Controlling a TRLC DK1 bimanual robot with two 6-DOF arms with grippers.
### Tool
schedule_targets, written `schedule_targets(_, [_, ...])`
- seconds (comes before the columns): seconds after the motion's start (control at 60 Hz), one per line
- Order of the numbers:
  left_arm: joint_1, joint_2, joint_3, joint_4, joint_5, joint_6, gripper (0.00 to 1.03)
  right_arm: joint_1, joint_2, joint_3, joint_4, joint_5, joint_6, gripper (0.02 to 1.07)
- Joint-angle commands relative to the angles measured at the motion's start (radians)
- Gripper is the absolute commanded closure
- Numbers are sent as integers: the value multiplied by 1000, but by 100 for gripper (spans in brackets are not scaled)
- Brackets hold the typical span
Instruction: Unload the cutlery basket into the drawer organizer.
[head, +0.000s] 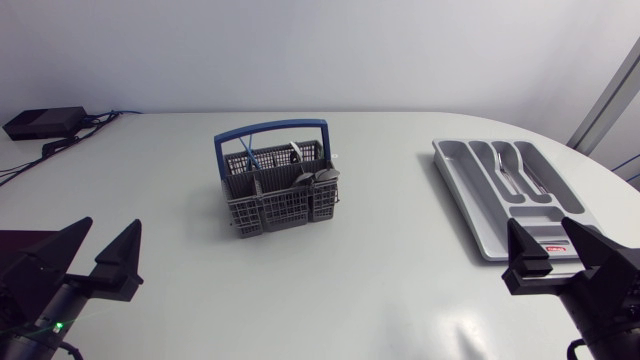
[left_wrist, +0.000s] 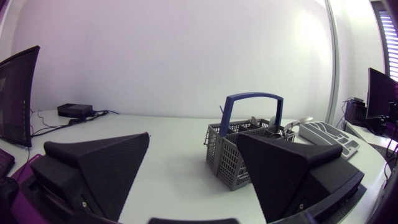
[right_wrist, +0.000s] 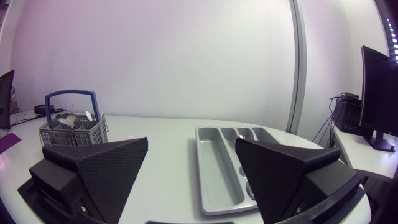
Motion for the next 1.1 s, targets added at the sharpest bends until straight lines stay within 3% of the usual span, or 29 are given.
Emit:
schedule_targets(0.0, [-21,-10,-38,-18,-5,-17,4,2,-7,-20,-7,-1,-7,6])
schedule_targets(0.333, [-24,-13,-36,-4,-8,-30,4,16,-11,-20,-2,0,-6,6])
schedule_targets(0.65, [-18,7,79,-24,-8,-67,8,33,14,21,29,22,-13,6])
schedule_targets(0.967, [-54,401,300,4,-10,-135,8,47,335,179,134,22,-12,6])
schedule_targets(1.083, [-77,573,389,10,-74,-141,8,90,444,222,153,40,-7,7])
